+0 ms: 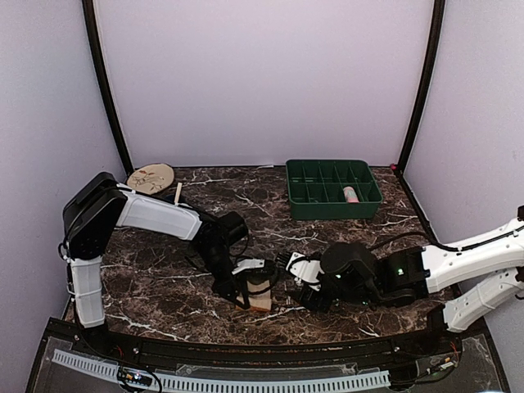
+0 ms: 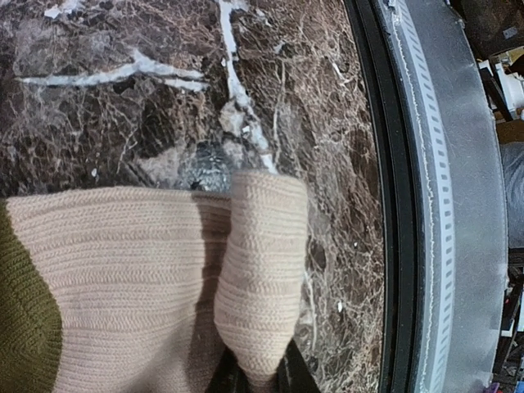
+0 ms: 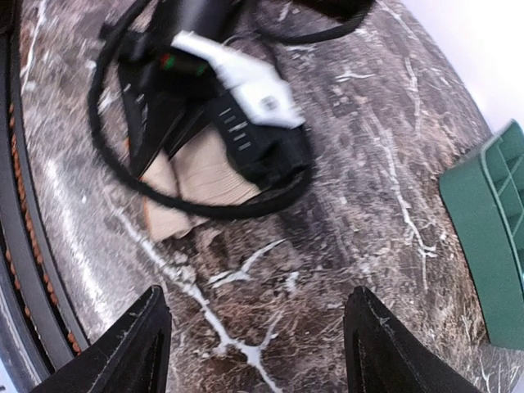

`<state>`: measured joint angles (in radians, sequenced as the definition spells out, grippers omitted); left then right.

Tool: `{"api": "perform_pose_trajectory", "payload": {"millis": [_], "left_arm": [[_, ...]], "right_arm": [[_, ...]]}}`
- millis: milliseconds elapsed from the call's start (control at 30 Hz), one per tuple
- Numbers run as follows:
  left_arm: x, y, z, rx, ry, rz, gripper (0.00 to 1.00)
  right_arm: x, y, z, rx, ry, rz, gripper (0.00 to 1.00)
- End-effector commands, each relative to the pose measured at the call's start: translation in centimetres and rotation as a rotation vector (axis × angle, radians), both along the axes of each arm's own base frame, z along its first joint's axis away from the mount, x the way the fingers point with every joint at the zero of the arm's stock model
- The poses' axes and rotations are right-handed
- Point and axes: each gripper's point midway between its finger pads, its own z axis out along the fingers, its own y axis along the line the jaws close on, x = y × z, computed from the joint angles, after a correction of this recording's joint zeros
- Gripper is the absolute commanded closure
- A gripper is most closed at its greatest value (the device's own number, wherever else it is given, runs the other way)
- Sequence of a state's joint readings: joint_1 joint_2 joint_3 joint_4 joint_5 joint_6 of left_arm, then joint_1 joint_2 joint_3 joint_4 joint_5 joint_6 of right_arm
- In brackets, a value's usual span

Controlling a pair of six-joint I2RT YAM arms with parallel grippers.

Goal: Roll the socks
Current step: Roll the sock at the center of the board.

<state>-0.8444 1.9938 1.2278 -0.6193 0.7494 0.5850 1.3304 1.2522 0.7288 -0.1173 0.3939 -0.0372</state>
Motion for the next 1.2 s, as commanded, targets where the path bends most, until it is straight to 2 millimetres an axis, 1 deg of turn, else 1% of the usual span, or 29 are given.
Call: {"api": "perform_pose_trajectory", "payload": {"millis": [0, 300, 400, 533, 567, 633, 867, 967, 1167], "left_arm": [[-0.7, 0.4, 0.8, 0.01, 0.086, 0.017, 0.96], [-0.8, 0.3, 0.7, 0.009, 0.141, 0.03, 0.96], [-0.7, 0.1, 0.8, 0.005, 0.15, 0.031, 0.96], [-0.6, 0.1, 0.8, 0.001, 0.161, 0.037, 0.96], [-0.6, 0.1, 0.9, 0.0, 0.164, 0.037, 0.96], [-0.6, 0.2, 0.8, 0.0, 0.173, 0.042, 0.96], [-0.7, 0.5, 0.8, -0.005, 0.196, 0.051, 0.96], [-0.8, 0.5, 0.9, -0.007, 0.207, 0.052, 0.96], [-1.1, 0.6, 0.7, -0.005, 0.235, 0.059, 0.96]], "right_arm": [[-1.7, 0.6, -2.1, -0.079, -0.01, 0.061, 0.33], [-3.0, 4.0, -4.9, -0.178, 0.0, 0.156, 0.3], [-3.2, 4.8, -5.8, -0.203, -0.01, 0.18, 0.29], [-3.3, 5.8, -6.1, -0.215, -0.014, 0.213, 0.29], [-3.5, 6.0, -6.0, -0.211, -0.012, 0.226, 0.3], [-3.8, 6.2, -7.1, -0.235, 0.002, 0.245, 0.31], [-4.3, 7.3, -8.7, -0.279, 0.005, 0.311, 0.38], [-4.1, 7.8, -8.8, -0.29, -0.011, 0.326, 0.41], [-3.2, 8.0, -9.3, -0.308, -0.03, 0.324, 0.42]]}}
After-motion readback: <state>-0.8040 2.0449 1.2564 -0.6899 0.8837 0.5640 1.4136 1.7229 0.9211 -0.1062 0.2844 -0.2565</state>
